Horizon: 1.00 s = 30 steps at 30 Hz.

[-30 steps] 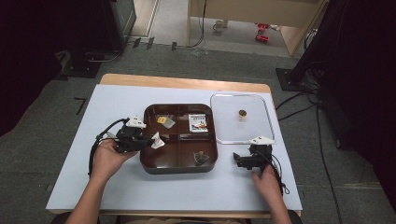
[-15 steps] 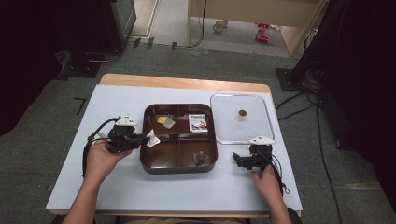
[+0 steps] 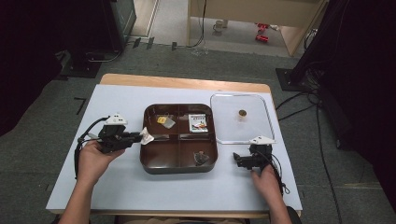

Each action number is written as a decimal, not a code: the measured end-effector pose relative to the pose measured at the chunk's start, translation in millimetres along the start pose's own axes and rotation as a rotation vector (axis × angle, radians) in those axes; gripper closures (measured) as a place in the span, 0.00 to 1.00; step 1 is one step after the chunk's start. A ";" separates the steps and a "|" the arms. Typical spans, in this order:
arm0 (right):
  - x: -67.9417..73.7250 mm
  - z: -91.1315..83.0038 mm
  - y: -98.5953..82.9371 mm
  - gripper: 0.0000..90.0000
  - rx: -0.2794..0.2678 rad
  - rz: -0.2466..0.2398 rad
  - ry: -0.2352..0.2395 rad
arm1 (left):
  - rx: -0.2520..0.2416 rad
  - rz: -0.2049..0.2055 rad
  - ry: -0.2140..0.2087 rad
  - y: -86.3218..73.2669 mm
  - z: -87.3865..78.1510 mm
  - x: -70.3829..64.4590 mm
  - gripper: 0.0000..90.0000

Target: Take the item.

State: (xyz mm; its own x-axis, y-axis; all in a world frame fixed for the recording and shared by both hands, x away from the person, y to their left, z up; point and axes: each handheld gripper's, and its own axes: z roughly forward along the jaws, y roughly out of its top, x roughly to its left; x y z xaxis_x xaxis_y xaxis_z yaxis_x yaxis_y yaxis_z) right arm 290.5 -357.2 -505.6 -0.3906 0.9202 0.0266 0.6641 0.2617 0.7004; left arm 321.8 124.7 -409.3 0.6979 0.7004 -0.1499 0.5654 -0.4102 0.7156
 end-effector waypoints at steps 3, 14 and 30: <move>-0.1 0.0 0.0 0.00 0.000 0.000 0.000 | -0.006 -0.008 0.012 -1.7 -4.8 3.0 0.91; -0.2 0.0 0.2 0.00 0.001 0.000 0.001 | -0.025 -0.040 0.044 -8.9 -19.0 13.5 0.91; -0.4 0.1 0.4 0.00 0.002 -0.001 0.003 | 0.007 -0.091 0.104 -25.3 -21.9 34.1 0.91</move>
State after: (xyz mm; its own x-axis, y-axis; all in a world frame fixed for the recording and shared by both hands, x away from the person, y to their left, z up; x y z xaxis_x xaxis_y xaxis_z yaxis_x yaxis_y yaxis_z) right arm 291.0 -357.4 -505.4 -0.3932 0.9190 0.0276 0.6647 0.2634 0.6992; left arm 321.6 171.8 -417.5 0.5946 0.7914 -0.1418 0.6272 -0.3462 0.6977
